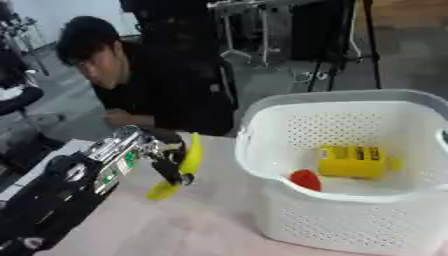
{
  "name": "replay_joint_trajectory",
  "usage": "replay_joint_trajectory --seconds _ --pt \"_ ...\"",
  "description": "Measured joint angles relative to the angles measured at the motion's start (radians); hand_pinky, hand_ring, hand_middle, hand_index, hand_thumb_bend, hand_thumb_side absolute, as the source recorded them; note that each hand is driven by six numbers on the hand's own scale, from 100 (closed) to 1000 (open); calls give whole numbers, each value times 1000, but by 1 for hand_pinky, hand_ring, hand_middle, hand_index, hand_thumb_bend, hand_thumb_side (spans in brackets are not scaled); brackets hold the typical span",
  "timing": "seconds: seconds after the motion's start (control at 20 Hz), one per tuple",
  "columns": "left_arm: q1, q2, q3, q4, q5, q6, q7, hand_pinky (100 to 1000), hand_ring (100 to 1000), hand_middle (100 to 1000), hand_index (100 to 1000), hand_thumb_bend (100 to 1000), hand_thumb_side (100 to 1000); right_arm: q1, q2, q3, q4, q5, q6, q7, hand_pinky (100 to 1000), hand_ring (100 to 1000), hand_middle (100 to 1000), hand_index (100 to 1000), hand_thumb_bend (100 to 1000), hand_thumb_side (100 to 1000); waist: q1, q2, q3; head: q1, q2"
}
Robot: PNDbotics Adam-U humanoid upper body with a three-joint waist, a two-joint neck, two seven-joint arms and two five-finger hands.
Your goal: Pick up objects on the table and place them in the box.
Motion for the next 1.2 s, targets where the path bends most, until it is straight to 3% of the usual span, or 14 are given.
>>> replay_joint_trajectory --seconds 0.8,1.2 --pt "-118 0 17 -2 -71 -49 -4 611 721 663 614 183 586 13 -17 0 0 5 8 0 692 521 458 477 100 530 21 -19 6 -2 26" --pt "-203 -16 38 51 -145 -80 -6 608 717 662 616 171 586 15 -24 1 0 10 10 0 691 523 460 480 100 523 31 -45 12 -5 42"
